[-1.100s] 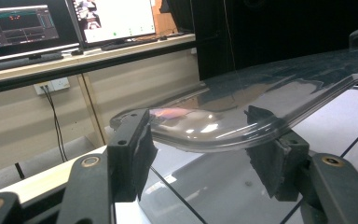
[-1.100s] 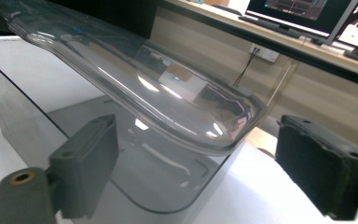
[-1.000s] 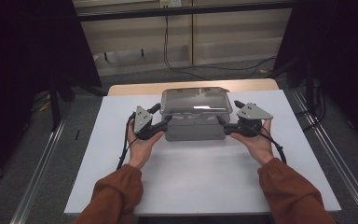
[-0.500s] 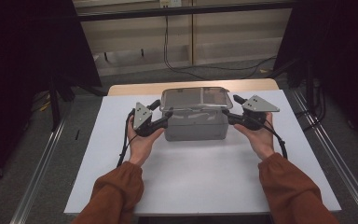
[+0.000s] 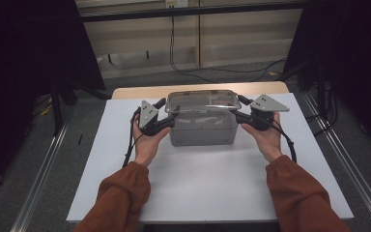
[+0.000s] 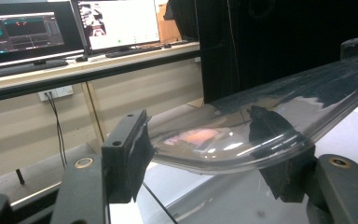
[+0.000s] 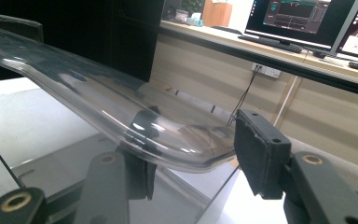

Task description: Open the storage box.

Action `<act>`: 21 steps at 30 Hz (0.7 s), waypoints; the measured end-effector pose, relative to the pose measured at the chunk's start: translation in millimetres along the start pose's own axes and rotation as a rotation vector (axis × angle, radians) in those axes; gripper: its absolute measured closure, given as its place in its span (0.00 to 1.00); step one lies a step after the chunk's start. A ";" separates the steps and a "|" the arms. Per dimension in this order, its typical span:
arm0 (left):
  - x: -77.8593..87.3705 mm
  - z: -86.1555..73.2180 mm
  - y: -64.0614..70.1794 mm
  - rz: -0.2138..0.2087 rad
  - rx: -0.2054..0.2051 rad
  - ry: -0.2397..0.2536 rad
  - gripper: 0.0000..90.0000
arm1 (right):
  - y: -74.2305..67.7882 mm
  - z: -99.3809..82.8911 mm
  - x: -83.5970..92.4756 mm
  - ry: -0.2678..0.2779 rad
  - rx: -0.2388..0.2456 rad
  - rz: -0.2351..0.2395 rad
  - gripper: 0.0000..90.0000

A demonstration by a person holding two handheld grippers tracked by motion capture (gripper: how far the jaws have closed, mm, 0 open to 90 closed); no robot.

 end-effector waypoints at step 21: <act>-11.5 17.9 -11.5 0.012 -0.049 0.022 0.49 | 7.7 17.8 -3.2 0.051 -0.004 0.007 0.61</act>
Point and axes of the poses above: each handheld gripper's, and its own axes: x roughly backward along the jaws, z roughly out of its top, y roughly to its right, the point moved 5 cm from there along -x, roughly forward along the jaws, and after that the axes turned 15 degrees about -y, right-handed, at the moved point
